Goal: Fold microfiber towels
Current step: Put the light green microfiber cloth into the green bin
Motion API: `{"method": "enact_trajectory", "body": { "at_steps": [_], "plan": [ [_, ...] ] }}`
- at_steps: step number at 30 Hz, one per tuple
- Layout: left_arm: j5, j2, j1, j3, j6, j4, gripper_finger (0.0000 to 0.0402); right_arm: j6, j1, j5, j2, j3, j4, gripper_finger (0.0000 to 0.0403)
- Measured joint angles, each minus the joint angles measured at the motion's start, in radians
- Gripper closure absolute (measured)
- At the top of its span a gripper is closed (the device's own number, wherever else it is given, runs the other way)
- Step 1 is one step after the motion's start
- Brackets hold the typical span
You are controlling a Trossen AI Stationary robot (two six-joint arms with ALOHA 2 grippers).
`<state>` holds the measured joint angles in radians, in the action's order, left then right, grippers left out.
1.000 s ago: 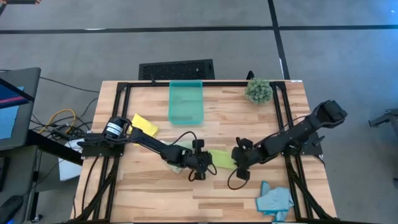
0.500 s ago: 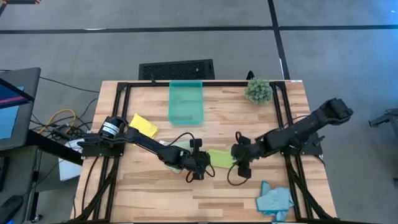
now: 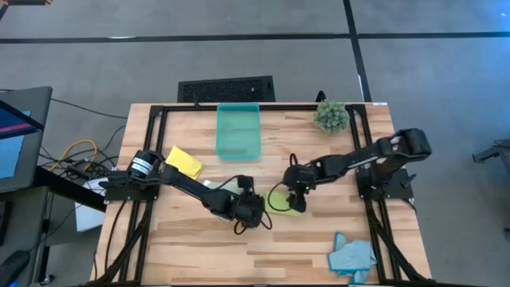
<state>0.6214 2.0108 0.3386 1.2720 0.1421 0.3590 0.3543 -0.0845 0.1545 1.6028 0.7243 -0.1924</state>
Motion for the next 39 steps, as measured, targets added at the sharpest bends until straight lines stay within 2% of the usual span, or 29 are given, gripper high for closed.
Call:
{"method": "enact_trajectory", "body": {
  "at_steps": [3, 6, 12, 19, 23, 28, 32, 39],
  "plan": [
    [0.072, -0.014, 0.009, 0.000, 0.041, 0.090, 0.0401, -0.035, 0.019, 0.007, 0.041, 0.021, 0.002, 0.0159],
    [0.103, -0.031, 0.017, 0.001, 0.087, 0.160, 0.0401, -0.062, 0.028, 0.004, 0.042, 0.024, 0.007, 0.0174],
    [0.174, -0.089, 0.061, 0.000, 0.236, 0.369, 0.0401, -0.069, 0.026, 0.001, 0.050, 0.025, 0.017, 0.0221],
    [0.368, -0.168, 0.163, 0.000, 0.503, 0.633, 0.0401, -0.119, 0.010, -0.008, 0.120, 0.032, 0.043, 0.0326],
    [0.472, -0.174, 0.214, 0.000, 0.705, 0.802, 0.0401, -0.131, -0.005, -0.052, 0.105, 0.029, 0.052, 0.0387],
    [0.491, -0.175, 0.237, -0.049, 0.908, 0.916, 0.0401, -0.123, -0.023, -0.084, 0.012, 0.026, 0.018, 0.0376],
    [0.500, -0.179, 0.238, -0.140, 1.045, 0.915, 0.0401, -0.136, -0.041, -0.122, -0.070, 0.058, -0.034, 0.0388],
    [0.538, -0.181, 0.238, -0.212, 1.279, 1.014, 0.0401, -0.174, -0.034, -0.160, -0.127, 0.138, -0.073, 0.0385]
  ]
}}
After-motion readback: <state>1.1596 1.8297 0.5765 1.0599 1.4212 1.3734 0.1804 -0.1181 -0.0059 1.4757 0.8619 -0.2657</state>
